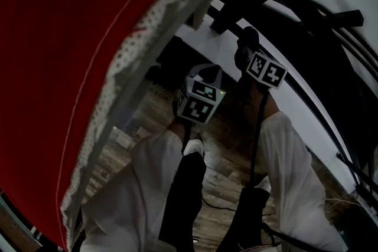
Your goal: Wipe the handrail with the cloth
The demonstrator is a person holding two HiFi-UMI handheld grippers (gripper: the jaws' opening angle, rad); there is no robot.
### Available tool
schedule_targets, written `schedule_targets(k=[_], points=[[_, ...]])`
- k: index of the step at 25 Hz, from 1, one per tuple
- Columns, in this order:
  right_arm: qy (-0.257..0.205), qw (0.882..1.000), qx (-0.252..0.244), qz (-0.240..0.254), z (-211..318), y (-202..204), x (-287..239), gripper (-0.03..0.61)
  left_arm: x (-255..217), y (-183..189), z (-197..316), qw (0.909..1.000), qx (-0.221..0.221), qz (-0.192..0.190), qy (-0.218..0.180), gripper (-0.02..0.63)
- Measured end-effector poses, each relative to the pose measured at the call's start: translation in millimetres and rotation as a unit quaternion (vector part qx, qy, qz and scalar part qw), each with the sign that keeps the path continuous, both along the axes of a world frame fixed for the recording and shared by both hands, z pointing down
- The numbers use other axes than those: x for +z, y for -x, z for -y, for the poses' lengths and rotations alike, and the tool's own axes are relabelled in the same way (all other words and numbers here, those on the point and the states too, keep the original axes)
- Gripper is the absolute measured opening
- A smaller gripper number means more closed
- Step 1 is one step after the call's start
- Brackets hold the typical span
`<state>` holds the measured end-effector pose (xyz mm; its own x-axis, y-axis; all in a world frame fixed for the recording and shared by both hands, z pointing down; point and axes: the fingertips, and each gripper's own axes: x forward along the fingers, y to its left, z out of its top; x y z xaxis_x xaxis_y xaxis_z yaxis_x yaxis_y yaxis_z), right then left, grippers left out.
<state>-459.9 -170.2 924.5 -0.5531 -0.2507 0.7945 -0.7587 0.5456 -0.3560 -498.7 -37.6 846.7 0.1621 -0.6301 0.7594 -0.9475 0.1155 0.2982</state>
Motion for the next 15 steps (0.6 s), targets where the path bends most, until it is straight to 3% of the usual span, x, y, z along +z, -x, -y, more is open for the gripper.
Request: schedule_targets(k=[15], points=[[0.004,0.996,0.079,-0.033,22,-157,10,0.083,10,-114,7,0.9973,0.073,-0.010,0.007,0.003]])
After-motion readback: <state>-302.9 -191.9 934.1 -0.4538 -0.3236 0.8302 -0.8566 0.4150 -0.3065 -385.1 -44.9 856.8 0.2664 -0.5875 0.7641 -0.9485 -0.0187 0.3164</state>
